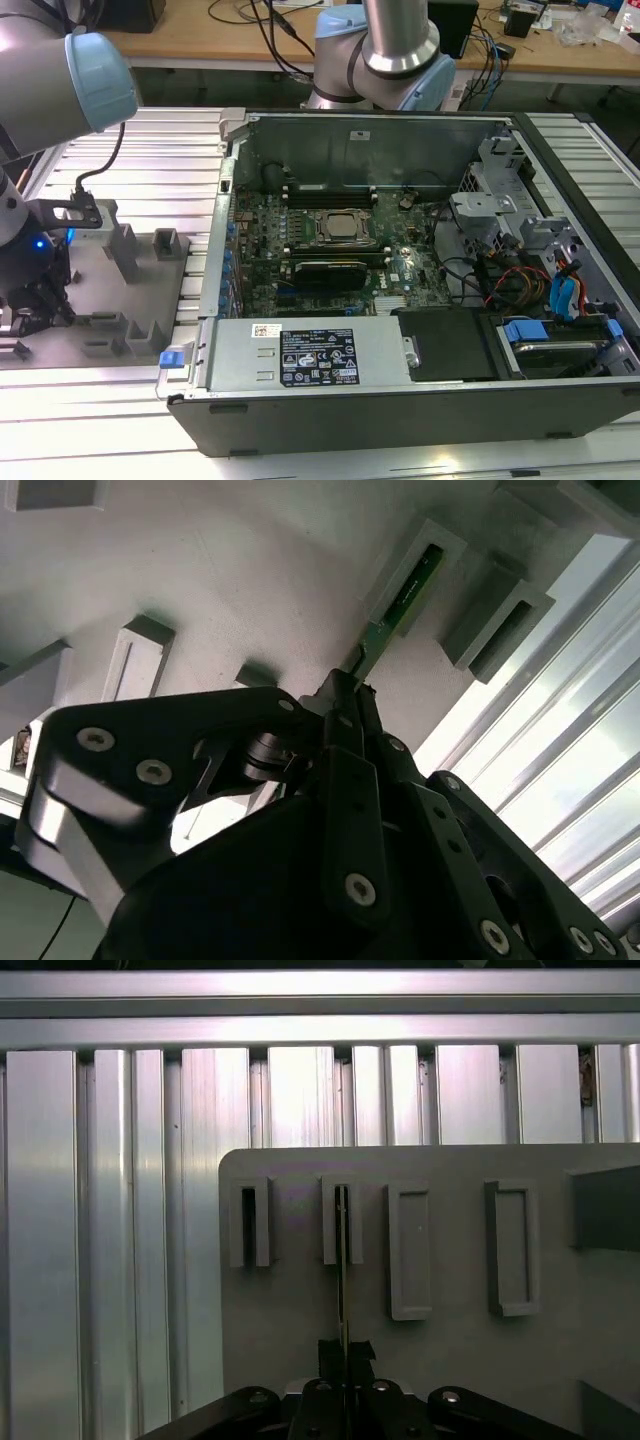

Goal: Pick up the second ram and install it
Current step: 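Pick up the second ram and move it above second insertion slot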

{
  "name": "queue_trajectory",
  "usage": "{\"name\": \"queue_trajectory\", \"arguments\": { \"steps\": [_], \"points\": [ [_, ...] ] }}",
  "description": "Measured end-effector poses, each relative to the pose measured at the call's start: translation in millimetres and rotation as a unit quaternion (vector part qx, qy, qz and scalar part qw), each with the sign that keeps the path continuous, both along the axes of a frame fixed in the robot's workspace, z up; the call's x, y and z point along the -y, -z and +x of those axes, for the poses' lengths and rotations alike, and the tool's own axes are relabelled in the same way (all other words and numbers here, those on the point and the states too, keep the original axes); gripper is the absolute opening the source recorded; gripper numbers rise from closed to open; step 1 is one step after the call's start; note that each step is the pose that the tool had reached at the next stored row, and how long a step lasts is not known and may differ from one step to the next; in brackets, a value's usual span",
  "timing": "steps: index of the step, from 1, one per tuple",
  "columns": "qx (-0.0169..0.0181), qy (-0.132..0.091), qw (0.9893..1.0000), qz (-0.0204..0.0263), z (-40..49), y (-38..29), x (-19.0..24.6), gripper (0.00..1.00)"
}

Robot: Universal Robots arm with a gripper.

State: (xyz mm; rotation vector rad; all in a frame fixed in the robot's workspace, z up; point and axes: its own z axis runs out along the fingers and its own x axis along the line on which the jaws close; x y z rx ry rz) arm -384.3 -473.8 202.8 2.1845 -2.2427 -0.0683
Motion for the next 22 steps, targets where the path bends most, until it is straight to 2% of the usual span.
{"name": "queue_trajectory", "arguments": {
  "steps": [2, 5, 9, 21, 22],
  "points": [
    [0.0002, 0.0, 1.0, 0.0, 0.1, -0.5, 0.0, 0.13],
    [0.0, 0.0, 1.0, -0.0001, 0.0, -10.1, 0.0, 0.13],
    [0.0, 0.0, 1.0, -0.0001, 0.0, -19.4, 0.0, 0.13],
    [0.0, 0.0, 1.0, -0.0001, 0.0, -37.2, 0.0, 0.13],
    [0.0001, 0.0, 1.0, -0.0001, 0.0, -40.3, 0.0, 0.13]
  ]
}}
